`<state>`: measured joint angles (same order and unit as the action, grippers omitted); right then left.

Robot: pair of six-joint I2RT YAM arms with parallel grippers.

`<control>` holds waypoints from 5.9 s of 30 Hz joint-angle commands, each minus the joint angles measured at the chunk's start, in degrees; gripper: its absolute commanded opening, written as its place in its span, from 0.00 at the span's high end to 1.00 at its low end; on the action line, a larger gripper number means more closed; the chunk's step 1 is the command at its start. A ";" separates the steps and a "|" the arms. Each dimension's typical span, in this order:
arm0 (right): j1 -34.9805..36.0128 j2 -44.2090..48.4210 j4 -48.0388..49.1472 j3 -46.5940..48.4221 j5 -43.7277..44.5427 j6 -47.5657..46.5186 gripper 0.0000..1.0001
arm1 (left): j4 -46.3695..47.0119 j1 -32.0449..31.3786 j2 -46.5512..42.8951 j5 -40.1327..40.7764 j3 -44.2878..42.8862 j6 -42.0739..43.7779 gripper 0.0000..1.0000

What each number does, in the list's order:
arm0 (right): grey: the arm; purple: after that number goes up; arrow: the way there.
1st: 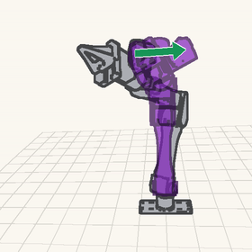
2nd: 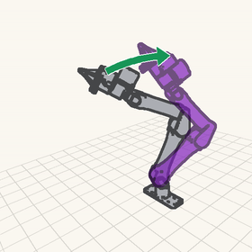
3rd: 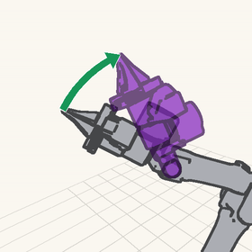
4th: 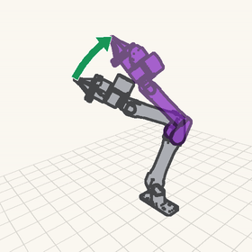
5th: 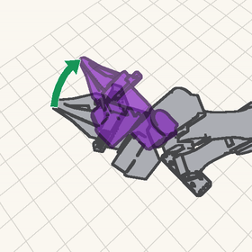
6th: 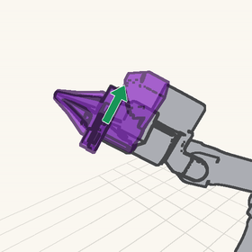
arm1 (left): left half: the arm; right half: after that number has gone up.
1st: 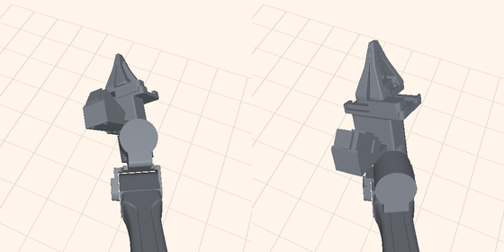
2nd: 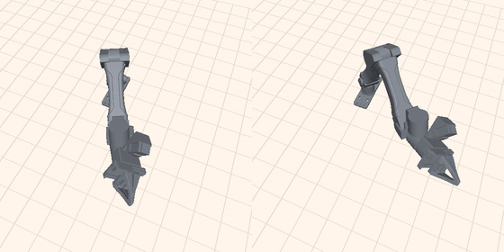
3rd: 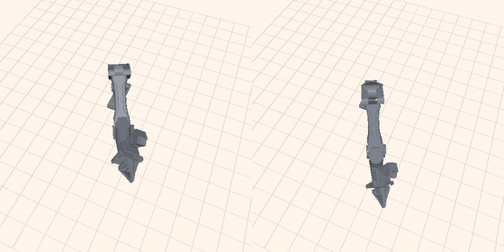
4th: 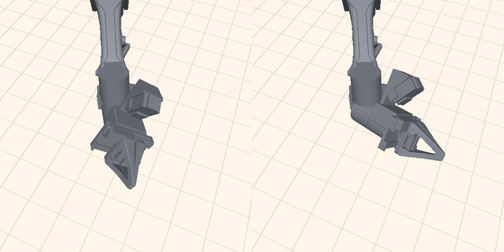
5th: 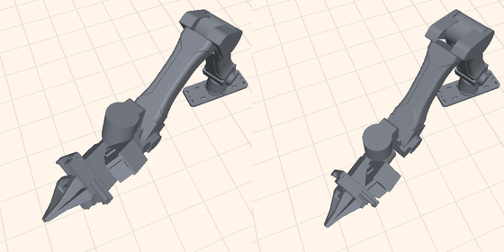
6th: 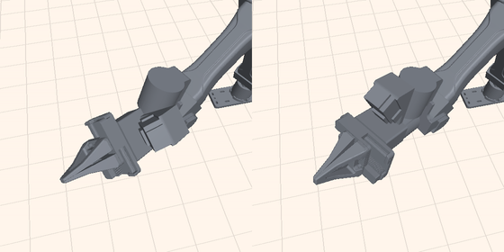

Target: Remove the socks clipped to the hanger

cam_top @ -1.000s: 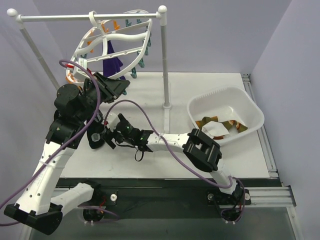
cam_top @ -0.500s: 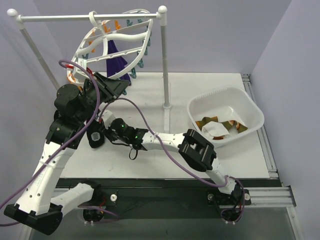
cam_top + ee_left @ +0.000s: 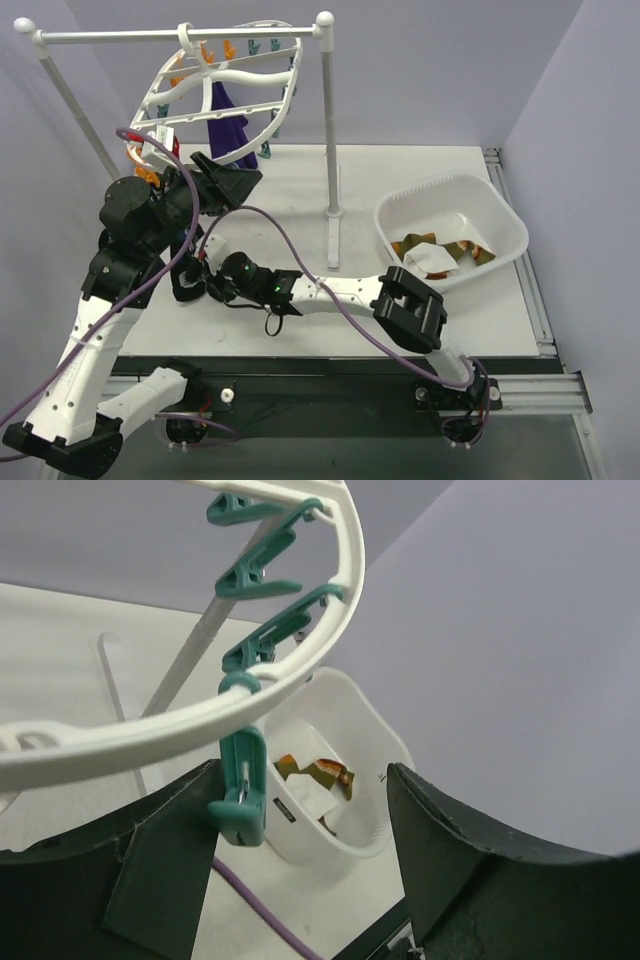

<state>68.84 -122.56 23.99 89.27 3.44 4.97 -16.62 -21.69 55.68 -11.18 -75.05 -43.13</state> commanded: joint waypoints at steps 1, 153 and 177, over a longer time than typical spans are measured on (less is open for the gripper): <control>0.95 8.30 -0.34 -1.64 -0.46 4.87 1.00 | -5.87 -0.19 -3.73 -3.40 -2.38 5.25 0.24; -4.06 33.87 -39.20 -17.20 -4.23 16.39 1.00 | -25.30 13.61 3.64 16.02 -16.01 24.77 1.00; -60.66 58.68 -60.29 -15.96 2.45 8.48 0.97 | -23.63 13.61 5.32 7.75 -17.94 23.36 1.00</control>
<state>11.35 -61.63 -32.91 76.05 7.46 16.45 -44.29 -8.43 61.28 -1.50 -91.31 -18.68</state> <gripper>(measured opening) 0.064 0.381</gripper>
